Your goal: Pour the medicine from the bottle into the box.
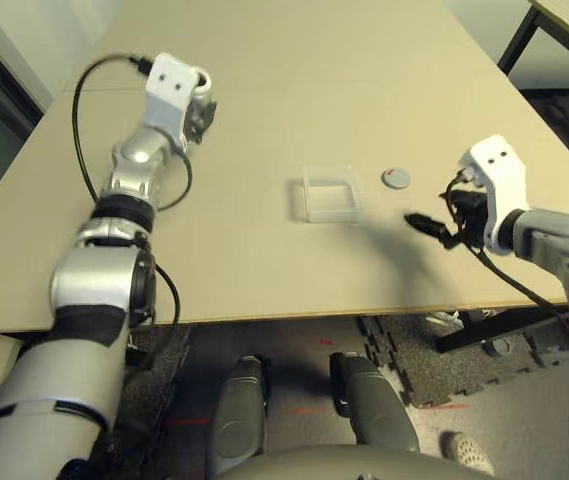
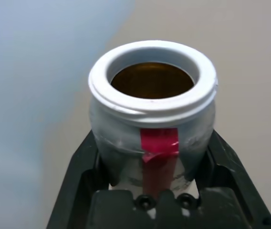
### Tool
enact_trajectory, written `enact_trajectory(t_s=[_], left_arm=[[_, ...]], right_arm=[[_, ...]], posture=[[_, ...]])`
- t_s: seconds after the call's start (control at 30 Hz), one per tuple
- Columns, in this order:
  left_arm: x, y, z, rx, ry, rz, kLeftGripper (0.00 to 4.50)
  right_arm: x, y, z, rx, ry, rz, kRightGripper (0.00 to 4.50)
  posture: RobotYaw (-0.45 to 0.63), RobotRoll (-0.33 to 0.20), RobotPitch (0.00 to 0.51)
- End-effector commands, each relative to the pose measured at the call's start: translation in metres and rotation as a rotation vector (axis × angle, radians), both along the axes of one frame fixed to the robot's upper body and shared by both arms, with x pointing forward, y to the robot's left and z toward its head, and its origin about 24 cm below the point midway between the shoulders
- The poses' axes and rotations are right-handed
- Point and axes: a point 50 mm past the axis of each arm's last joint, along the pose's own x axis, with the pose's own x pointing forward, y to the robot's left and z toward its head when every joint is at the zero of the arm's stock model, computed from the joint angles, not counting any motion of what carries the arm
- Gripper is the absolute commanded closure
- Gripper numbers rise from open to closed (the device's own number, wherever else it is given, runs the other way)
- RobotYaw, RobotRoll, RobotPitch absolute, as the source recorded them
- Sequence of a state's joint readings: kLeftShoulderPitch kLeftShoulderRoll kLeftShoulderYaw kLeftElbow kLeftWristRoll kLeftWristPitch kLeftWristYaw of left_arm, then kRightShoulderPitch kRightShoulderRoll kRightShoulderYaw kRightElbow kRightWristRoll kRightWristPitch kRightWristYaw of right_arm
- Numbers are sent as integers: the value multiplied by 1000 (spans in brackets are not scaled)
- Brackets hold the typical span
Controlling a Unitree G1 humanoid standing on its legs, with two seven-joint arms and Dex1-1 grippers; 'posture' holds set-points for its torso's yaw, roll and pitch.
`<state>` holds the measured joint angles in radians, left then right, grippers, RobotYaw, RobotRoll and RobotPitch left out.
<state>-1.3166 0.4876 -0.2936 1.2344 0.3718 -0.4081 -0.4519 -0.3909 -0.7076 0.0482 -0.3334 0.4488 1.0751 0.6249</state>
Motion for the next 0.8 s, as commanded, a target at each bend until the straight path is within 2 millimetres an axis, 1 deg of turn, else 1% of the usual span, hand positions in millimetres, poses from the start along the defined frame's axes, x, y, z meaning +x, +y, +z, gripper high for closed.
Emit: enact_trajectory(t_s=[0.03,0.1,0.17,0.23,0.37,0.5,0.8], left_arm=[[-4,-33,-6,403,-18,-170,1970],[-6,-54,-5,586,-71,-257,1970],[-8,-73,-10,784,-128,-328,1970],[-10,-86,-15,921,-178,-371,1970],[-11,-104,-23,1101,-269,-428,1970],[-12,-114,-28,1212,-354,-475,1970],[-15,-124,-28,1179,-377,-513,1970]], right_arm=[[8,13,-6,-6,2,27,0],[16,20,-10,-4,-2,27,0],[24,29,-14,2,-10,30,0],[32,35,-16,19,-19,23,0],[43,40,-19,36,-40,-4,0],[47,40,-20,46,-54,-23,0],[47,38,-19,51,-61,-33,0]], posture=[[-172,0,161],[-176,0,159],[-180,0,152],[-186,0,148],[-197,0,143],[-207,0,143],[-206,0,147]])
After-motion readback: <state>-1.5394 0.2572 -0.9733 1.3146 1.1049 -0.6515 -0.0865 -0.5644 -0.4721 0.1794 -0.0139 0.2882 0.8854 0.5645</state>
